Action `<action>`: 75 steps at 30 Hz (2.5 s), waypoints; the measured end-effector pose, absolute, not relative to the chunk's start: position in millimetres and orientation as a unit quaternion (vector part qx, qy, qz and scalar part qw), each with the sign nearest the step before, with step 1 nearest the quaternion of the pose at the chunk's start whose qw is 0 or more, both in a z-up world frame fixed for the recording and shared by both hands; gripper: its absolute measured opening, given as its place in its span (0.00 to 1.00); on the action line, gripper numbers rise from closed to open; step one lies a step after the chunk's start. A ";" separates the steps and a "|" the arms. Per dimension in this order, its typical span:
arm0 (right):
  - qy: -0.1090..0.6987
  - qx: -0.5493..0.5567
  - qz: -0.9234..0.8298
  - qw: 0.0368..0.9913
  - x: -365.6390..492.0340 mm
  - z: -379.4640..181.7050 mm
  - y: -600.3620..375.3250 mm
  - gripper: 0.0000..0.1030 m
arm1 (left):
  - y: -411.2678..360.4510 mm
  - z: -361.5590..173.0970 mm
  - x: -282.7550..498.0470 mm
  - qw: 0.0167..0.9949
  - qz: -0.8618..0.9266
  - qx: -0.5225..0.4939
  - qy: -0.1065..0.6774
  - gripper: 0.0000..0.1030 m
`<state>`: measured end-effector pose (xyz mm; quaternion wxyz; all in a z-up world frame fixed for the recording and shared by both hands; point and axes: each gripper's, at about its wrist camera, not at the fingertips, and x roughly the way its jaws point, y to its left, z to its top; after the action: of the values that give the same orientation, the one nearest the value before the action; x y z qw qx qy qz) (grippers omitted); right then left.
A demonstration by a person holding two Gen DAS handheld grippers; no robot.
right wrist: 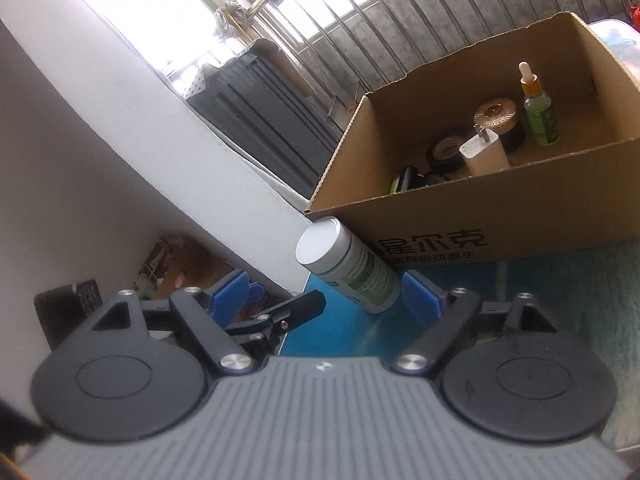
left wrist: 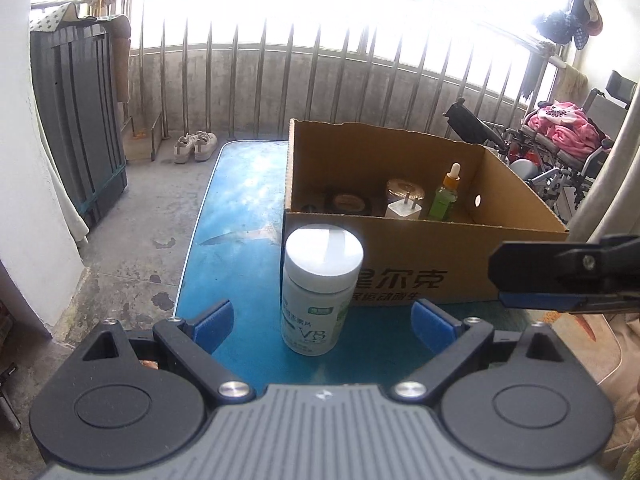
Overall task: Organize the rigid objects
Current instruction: 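Reach the right gripper to the white green-labelled jar and grasp it, then lift the white jar over the box rim and open the right gripper inside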
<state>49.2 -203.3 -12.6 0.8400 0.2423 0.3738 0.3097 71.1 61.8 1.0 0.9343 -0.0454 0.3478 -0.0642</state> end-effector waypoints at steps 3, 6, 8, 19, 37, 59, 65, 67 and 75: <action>0.381 0.253 0.309 0.834 68.1 -19.4 -193.7 0.73 | 63.9 -7.4 80.4 0.933 -0.067 -0.049 0.350 0.93; 0.391 0.261 0.308 0.827 87.1 -27.4 -185.6 0.63 | 62.3 -13.4 91.9 0.931 -0.075 -0.054 0.353 0.92; 0.396 0.268 0.309 0.822 98.6 -32.5 -181.4 0.57 | 60.9 -16.0 98.1 0.931 -0.080 -0.054 0.353 0.89; 0.414 0.282 0.324 0.802 129.6 -52.1 -166.4 0.35 | 43.1 -27.3 120.3 0.923 -0.093 -0.042 0.370 0.67; 0.391 0.301 0.268 0.827 78.9 -50.8 -242.7 0.29 | -19.9 -21.4 103.7 0.910 -0.158 -0.025 0.383 0.55; 0.376 0.329 0.236 0.833 54.9 -56.5 -300.2 0.31 | -87.8 -19.9 89.1 0.906 -0.188 0.016 0.380 0.54; 0.377 0.330 0.236 0.833 54.1 -56.1 -302.6 0.31 | -89.3 -21.5 89.9 0.906 -0.189 0.020 0.379 0.54; 0.378 0.331 0.236 0.832 53.7 -57.0 -301.6 0.31 | -89.5 -21.3 89.5 0.905 -0.191 0.020 0.379 0.54; 0.378 0.333 0.235 0.831 52.7 -57.6 -301.3 0.31 | -90.3 -21.4 89.2 0.905 -0.194 0.027 0.377 0.54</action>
<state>52.7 -301.3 -57.6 0.8312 0.3327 0.3782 0.2352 89.2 -90.3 -21.4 0.9054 0.0266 0.3768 -0.1938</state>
